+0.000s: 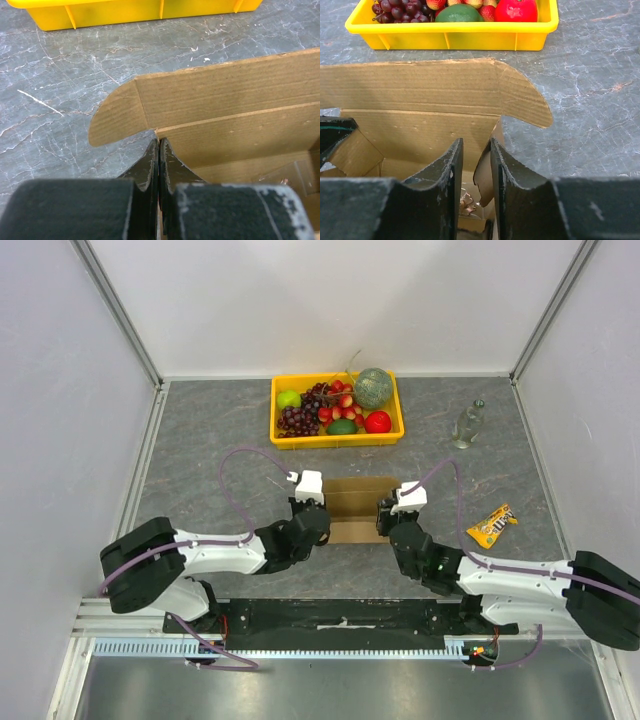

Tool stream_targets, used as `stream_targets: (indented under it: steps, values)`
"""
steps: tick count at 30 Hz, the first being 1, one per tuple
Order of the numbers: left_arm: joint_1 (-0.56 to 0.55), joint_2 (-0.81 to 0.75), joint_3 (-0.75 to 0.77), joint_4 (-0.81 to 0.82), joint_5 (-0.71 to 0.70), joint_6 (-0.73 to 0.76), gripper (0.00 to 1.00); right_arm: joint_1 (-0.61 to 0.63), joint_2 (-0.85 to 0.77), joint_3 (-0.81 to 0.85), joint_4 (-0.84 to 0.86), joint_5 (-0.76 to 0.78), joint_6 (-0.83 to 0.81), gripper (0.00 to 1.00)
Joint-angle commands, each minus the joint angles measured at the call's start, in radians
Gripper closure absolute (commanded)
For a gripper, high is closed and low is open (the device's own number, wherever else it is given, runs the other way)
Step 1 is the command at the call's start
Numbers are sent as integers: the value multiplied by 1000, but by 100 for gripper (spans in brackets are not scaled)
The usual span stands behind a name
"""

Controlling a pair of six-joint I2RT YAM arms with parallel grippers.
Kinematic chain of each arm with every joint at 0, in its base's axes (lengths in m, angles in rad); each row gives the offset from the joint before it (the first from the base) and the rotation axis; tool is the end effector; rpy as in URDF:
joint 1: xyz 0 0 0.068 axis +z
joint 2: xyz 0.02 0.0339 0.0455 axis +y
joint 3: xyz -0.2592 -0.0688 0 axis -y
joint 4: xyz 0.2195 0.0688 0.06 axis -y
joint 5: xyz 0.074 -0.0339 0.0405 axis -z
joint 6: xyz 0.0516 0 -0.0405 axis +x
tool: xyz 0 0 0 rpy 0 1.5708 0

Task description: Fold the paper box

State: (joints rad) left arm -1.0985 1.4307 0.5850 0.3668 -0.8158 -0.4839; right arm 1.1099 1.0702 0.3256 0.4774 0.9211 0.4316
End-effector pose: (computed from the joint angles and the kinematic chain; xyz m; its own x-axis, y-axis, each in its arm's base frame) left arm 0.1569 -0.2245 0.1953 -0.3327 -0.0496 -0.9417 0.1824 0.9764 -0.1158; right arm 0.1254 0.1601 0.2085 -0.1904 0.1855 -0.9640 -0.1328 0.9681 0.2125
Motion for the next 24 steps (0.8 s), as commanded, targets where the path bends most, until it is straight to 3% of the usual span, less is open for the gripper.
stream_targets:
  steps: [1,17,24]
  values:
    - [-40,-16,-34,89,-75,-45,98,14,-50,-17,4,-37,24,64]
    - [-127,-46,-145,161,-232,-76,98,27,-331,-54,-74,-80,-65,43]
    - [-185,14,-139,190,-328,-59,98,28,-473,1,-236,-244,-125,41]
